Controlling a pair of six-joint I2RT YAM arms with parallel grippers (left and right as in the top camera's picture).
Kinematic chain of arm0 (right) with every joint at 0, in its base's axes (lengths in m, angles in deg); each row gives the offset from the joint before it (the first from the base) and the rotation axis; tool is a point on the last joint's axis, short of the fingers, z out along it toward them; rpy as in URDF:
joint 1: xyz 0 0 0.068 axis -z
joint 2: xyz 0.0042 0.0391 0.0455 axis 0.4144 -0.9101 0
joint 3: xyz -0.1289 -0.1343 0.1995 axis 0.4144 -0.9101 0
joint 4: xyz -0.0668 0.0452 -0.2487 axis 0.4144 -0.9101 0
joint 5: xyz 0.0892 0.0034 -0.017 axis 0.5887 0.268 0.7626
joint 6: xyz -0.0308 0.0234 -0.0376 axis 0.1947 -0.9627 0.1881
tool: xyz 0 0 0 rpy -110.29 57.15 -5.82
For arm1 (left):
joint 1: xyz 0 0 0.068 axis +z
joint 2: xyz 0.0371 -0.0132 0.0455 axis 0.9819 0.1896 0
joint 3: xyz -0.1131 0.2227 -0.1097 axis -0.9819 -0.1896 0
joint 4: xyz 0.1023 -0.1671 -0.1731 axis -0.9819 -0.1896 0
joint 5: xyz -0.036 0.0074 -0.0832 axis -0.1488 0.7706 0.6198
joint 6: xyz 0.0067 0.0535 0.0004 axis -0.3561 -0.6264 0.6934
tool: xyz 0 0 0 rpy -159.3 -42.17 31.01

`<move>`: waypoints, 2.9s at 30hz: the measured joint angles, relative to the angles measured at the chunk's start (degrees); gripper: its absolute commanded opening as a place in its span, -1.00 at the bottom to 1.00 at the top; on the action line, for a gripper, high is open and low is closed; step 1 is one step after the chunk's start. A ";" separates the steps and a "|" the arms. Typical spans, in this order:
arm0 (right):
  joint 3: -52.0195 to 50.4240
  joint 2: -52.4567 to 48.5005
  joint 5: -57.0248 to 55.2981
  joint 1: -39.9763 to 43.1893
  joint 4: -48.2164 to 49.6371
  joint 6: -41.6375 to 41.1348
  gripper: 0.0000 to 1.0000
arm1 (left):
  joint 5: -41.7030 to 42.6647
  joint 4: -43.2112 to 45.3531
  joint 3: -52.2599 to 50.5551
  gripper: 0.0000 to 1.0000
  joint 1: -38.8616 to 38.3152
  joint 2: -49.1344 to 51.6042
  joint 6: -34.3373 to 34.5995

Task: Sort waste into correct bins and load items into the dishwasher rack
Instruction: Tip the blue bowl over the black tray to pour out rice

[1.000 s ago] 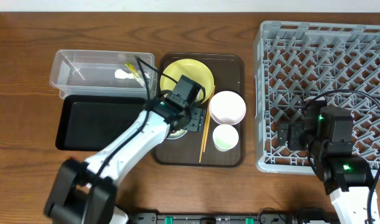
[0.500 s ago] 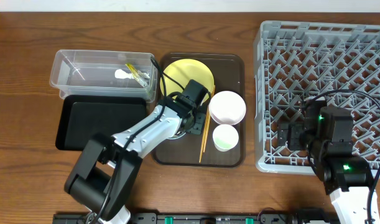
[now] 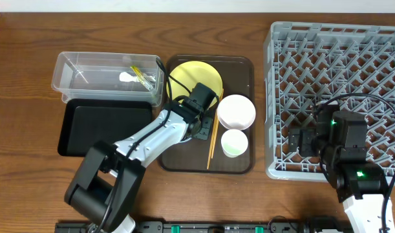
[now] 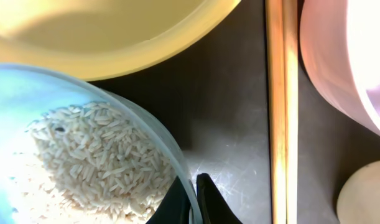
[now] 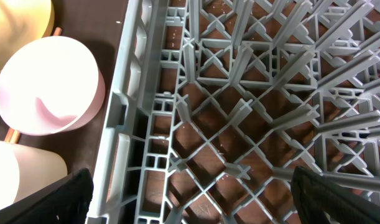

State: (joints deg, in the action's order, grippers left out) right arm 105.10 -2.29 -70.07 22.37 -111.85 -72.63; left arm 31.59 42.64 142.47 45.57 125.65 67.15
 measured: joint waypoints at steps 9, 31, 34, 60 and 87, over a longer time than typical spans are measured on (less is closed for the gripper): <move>0.00 0.00 0.00 0.00 0.02 0.00 0.98 | 1.14 -6.82 0.00 -0.88 0.20 -8.20 0.02; 0.00 0.00 0.00 0.00 0.00 0.00 0.98 | 29.99 -13.68 0.00 -0.88 35.19 -15.43 -4.96; 0.00 0.00 0.00 0.00 0.02 0.00 0.99 | 37.27 -13.57 0.00 -0.88 41.18 -13.86 -7.37; 0.00 0.00 0.00 0.00 0.02 0.00 0.99 | 78.66 -18.67 -0.04 -0.88 60.13 1.25 -10.67; 0.00 0.00 0.00 0.00 -0.42 0.00 0.98 | 84.83 -19.02 -0.04 -0.88 62.03 1.25 4.76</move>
State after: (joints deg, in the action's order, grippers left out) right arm 105.10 -2.29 -70.07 22.37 -112.26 -72.63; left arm 116.42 23.62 142.43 107.60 126.90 71.92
